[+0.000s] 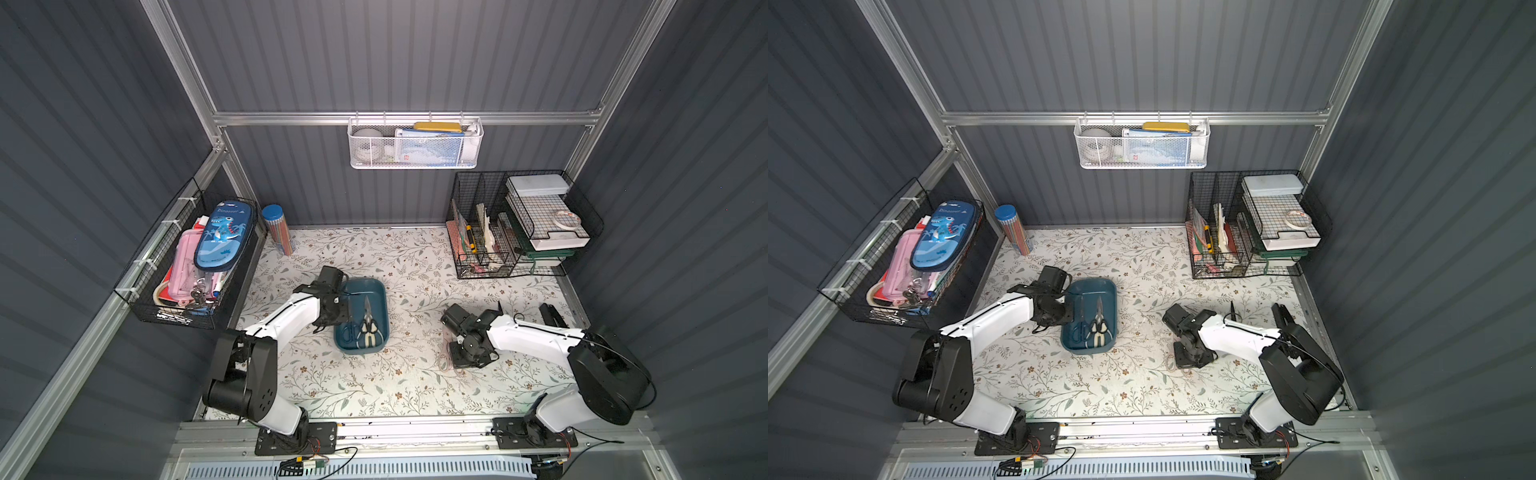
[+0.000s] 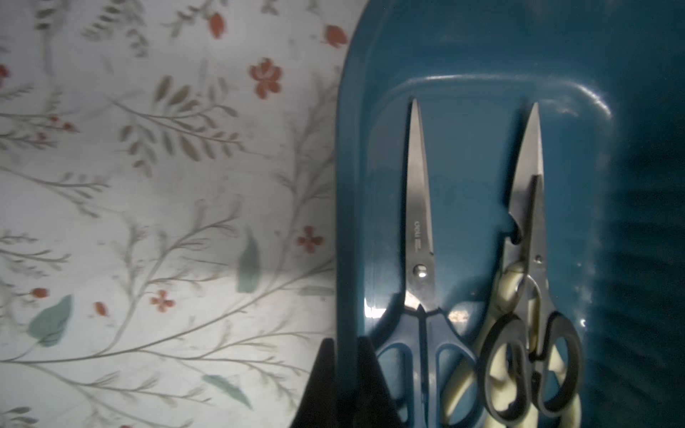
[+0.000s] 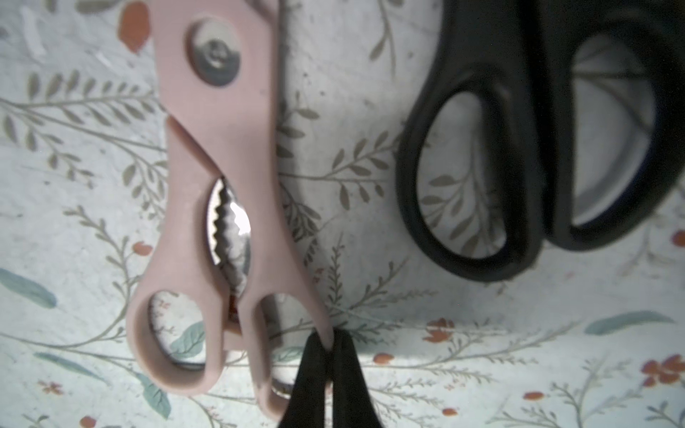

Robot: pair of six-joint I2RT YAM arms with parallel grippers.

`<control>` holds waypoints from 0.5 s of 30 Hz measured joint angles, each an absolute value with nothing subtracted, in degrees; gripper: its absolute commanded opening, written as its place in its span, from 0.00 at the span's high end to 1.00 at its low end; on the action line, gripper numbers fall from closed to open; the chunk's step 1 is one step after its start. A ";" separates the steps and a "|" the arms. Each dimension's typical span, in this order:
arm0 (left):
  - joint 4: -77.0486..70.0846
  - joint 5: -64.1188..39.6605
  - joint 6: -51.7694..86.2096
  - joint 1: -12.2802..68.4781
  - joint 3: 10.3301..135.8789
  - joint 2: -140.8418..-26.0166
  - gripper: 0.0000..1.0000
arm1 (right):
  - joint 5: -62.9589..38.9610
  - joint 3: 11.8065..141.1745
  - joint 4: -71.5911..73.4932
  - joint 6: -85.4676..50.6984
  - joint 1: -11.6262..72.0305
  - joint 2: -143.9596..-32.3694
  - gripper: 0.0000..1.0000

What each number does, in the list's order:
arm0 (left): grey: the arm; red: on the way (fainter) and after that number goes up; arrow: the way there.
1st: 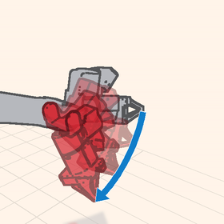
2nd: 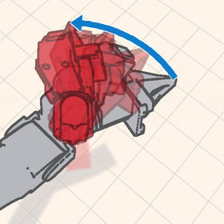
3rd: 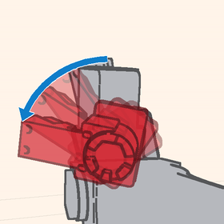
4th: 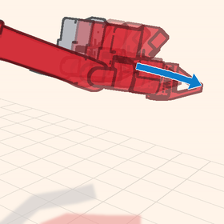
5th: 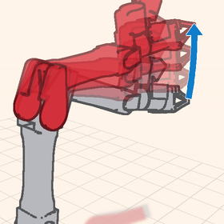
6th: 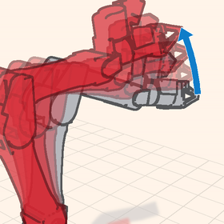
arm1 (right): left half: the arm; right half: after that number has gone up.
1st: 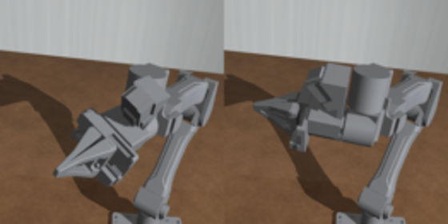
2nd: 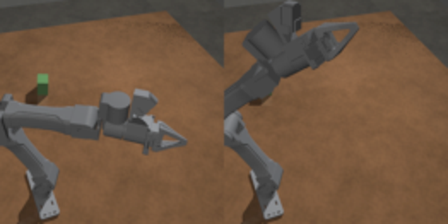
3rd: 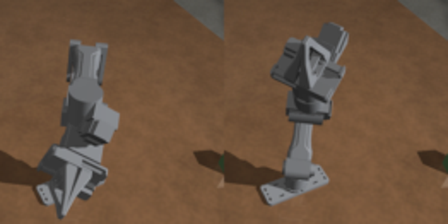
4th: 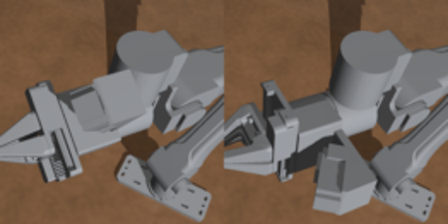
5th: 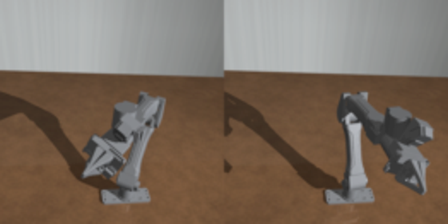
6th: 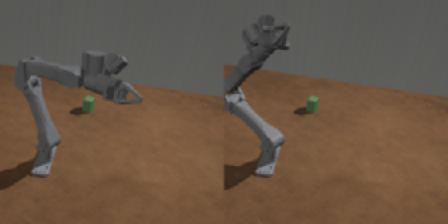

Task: Put the scissors into the storage box
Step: Move the storage box to the center of the board.

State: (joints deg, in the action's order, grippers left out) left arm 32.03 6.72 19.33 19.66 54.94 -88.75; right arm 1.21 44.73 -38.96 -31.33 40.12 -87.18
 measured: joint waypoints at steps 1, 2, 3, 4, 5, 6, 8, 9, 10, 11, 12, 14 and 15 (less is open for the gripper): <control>31.75 5.89 20.18 20.56 55.13 -89.25 1.00 | 1.21 45.12 -39.07 -30.96 40.12 -87.53 1.00; 31.51 5.58 20.99 21.17 55.27 -89.60 1.00 | 1.26 45.56 -39.11 -30.79 40.12 -87.92 1.00; 31.35 5.30 21.74 21.50 55.37 -89.65 1.00 | 1.28 45.95 -39.20 -30.59 40.12 -88.27 1.00; 31.24 5.28 22.68 21.82 55.37 -89.65 1.00 | 1.32 46.39 -39.33 -30.35 40.12 -88.62 1.00; 31.27 5.17 23.64 22.02 55.37 -89.65 1.00 | 1.41 46.76 -39.35 -30.11 40.12 -88.90 1.00; 31.27 5.17 24.23 22.13 55.37 -89.65 1.00 | 1.54 47.11 -39.46 -29.91 40.12 -89.17 1.00; 31.24 5.06 25.74 22.20 55.37 -89.65 1.00 | 1.72 48.03 -40.16 -29.63 40.12 -89.41 1.00; 31.18 4.99 26.24 22.26 55.37 -89.65 1.00 | 1.78 48.47 -40.58 -29.52 40.12 -89.25 1.00; 31.09 5.02 26.79 22.35 55.37 -89.65 1.00 | 1.93 49.08 -41.01 -29.50 40.12 -88.88 1.00; 31.07 5.04 27.20 22.44 55.37 -89.65 1.00 | 2.26 49.95 -41.65 -29.45 40.12 -88.38 1.00; 31.07 5.08 27.49 22.52 55.37 -89.65 1.00 | 2.59 50.76 -42.28 -29.45 40.12 -87.85 1.00; 31.00 5.15 27.49 22.76 55.37 -89.65 1.00 | 3.33 53.74 -43.83 -29.26 40.12 -85.97 1.00; 30.98 5.30 27.44 22.85 55.37 -89.65 1.00 | 3.70 54.96 -44.31 -28.99 40.10 -85.23 1.00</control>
State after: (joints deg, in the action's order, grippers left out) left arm 30.98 5.30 27.44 22.85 55.37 -89.65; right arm 3.70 54.96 -44.31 -28.99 40.10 -85.23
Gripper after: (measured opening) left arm 0.100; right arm 0.065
